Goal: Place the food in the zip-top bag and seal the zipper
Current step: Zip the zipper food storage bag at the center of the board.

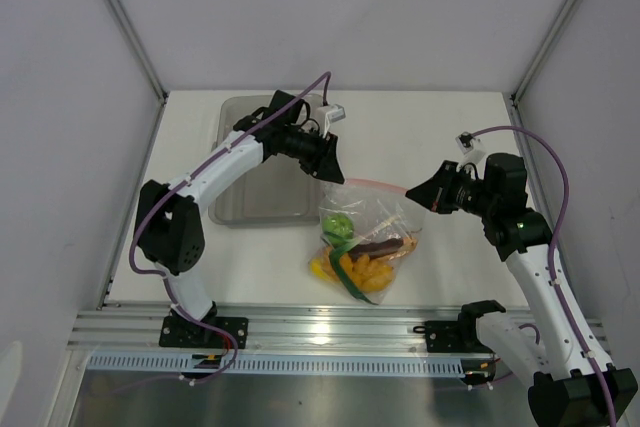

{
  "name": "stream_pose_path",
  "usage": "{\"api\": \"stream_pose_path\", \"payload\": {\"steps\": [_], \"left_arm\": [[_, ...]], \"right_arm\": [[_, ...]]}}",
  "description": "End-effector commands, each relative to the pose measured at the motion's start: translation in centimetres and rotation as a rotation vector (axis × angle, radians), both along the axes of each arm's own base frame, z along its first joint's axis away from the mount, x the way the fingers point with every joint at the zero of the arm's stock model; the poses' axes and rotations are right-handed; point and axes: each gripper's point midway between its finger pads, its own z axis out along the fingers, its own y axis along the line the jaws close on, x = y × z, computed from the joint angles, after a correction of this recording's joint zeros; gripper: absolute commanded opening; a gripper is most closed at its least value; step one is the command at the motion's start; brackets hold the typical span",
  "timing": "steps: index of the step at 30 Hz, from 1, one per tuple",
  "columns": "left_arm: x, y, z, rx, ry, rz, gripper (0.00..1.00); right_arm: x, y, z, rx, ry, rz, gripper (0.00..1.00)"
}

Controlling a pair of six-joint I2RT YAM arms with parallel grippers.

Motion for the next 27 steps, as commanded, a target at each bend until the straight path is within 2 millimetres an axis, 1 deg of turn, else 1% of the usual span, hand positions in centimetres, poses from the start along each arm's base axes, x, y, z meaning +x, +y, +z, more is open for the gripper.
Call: {"api": "stream_pose_path", "payload": {"steps": [1, 3, 4, 5, 8, 10, 14, 15, 18, 19, 20, 21, 27], "left_arm": [[0.0, 0.0, 1.1, -0.047, -0.011, -0.010, 0.38], [0.0, 0.2, 1.1, -0.047, -0.008, -0.007, 0.34], [-0.2, 0.2, 1.0, -0.049, -0.001, -0.011, 0.30], [-0.2, 0.3, 1.0, -0.049, 0.005, -0.009, 0.27], [-0.4, 0.5, 0.9, -0.050, 0.011, -0.007, 0.24], [-0.6, 0.8, 0.8, -0.047, 0.014, -0.003, 0.18], [-0.6, 1.6, 1.0, -0.032, 0.028, 0.049, 0.10], [-0.4, 1.9, 0.8, -0.018, 0.032, 0.068, 0.06], [-0.4, 2.6, 0.5, 0.010, 0.040, 0.096, 0.01], [-0.6, 2.8, 0.3, 0.016, 0.046, 0.099, 0.01], [-0.6, 2.9, 0.5, 0.014, 0.040, 0.102, 0.01], [-0.6, 3.0, 0.3, 0.019, 0.046, 0.106, 0.01], [-0.4, 3.7, 0.6, 0.030, 0.030, 0.135, 0.00]], "right_arm": [[0.0, 0.2, 1.2, 0.019, -0.053, 0.015, 0.00], [0.0, 0.1, 1.2, 0.015, -0.052, 0.011, 0.00], [0.0, 0.1, 1.1, 0.013, -0.051, 0.009, 0.00], [0.0, 0.1, 1.0, 0.011, -0.047, 0.007, 0.00], [0.2, -0.1, 0.9, 0.009, -0.045, -0.008, 0.00], [0.5, -0.3, 0.8, 0.001, -0.039, -0.031, 0.00], [0.8, -0.9, 0.4, -0.016, -0.030, -0.068, 0.00], [0.8, -0.9, 0.3, -0.020, -0.029, -0.073, 0.00], [1.0, -1.2, 0.0, -0.028, -0.016, -0.099, 0.00], [1.2, -1.4, 0.0, -0.029, -0.014, -0.112, 0.00], [1.2, -1.4, -0.1, -0.030, -0.010, -0.115, 0.00], [1.2, -1.5, -0.2, -0.032, -0.007, -0.120, 0.00], [1.2, -1.7, -0.3, -0.037, 0.000, -0.134, 0.00]]}}
